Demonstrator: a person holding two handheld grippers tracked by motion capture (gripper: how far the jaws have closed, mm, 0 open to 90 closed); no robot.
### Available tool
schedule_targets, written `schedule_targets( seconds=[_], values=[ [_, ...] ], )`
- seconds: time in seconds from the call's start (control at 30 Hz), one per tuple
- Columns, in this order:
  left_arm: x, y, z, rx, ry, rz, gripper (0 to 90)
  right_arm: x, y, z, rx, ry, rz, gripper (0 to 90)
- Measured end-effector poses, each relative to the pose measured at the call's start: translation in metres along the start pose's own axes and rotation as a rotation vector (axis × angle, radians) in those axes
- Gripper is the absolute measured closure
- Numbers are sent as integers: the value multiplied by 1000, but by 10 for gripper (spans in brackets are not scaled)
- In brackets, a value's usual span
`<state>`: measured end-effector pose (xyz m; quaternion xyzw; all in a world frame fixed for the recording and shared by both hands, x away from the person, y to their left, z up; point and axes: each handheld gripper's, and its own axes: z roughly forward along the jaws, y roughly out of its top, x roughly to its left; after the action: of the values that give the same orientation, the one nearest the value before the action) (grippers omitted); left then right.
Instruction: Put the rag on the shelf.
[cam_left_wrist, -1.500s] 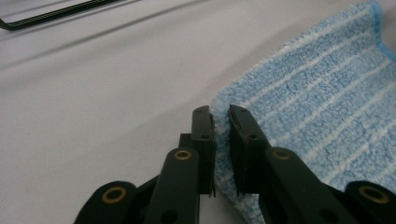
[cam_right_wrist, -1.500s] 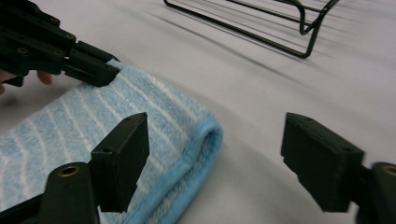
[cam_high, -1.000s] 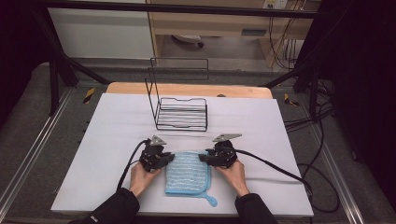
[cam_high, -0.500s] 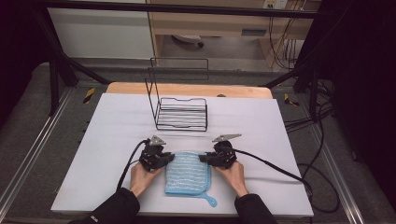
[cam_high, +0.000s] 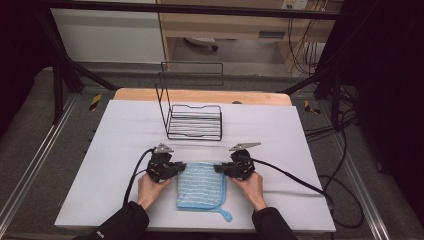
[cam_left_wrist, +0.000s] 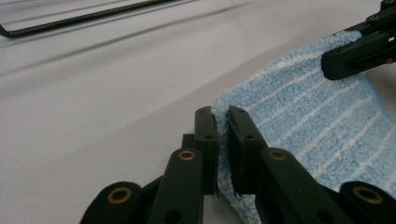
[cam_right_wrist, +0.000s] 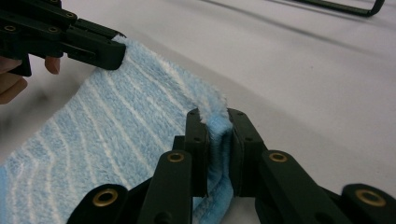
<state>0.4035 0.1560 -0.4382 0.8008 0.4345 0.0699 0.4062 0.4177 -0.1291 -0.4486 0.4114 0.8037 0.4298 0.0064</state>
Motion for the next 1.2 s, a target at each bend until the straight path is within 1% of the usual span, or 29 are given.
schedule_targets(
  seconds=[0.13,0.27,0.43,0.5,0.67,0.77,0.8,0.83,0.87,1.0,1.1,1.2],
  values=[
    [-1,1,-8,-29,-12,2,825,3,1,-6,-28,9,-8,801],
    [-2,2,-16,-59,-33,7,825,6,3,-14,-59,23,-11,801],
    [-4,3,-26,-86,-44,27,823,10,4,-21,-91,40,-20,801],
    [-6,3,-29,-93,-52,26,823,12,4,-23,-100,45,-22,802],
    [-11,6,-37,-125,-53,40,823,14,6,-30,-129,56,-34,803],
    [-15,7,-43,-147,-43,49,823,19,8,-35,-147,47,-59,804],
    [-16,7,-45,-155,-42,48,823,23,10,-38,-164,44,-70,804],
    [-16,7,-47,-164,-42,48,823,23,10,-38,-164,44,-70,804],
    [-17,8,-50,-173,-45,45,823,24,10,-40,-170,41,-82,805],
    [-20,11,-59,-204,-59,36,823,28,13,-46,-198,51,-93,807],
    [-24,13,-64,-223,-63,45,823,30,15,-52,-217,51,-102,808],
    [-29,14,-69,-247,-60,66,824,34,18,-58,-236,37,-123,809]
  ],
)
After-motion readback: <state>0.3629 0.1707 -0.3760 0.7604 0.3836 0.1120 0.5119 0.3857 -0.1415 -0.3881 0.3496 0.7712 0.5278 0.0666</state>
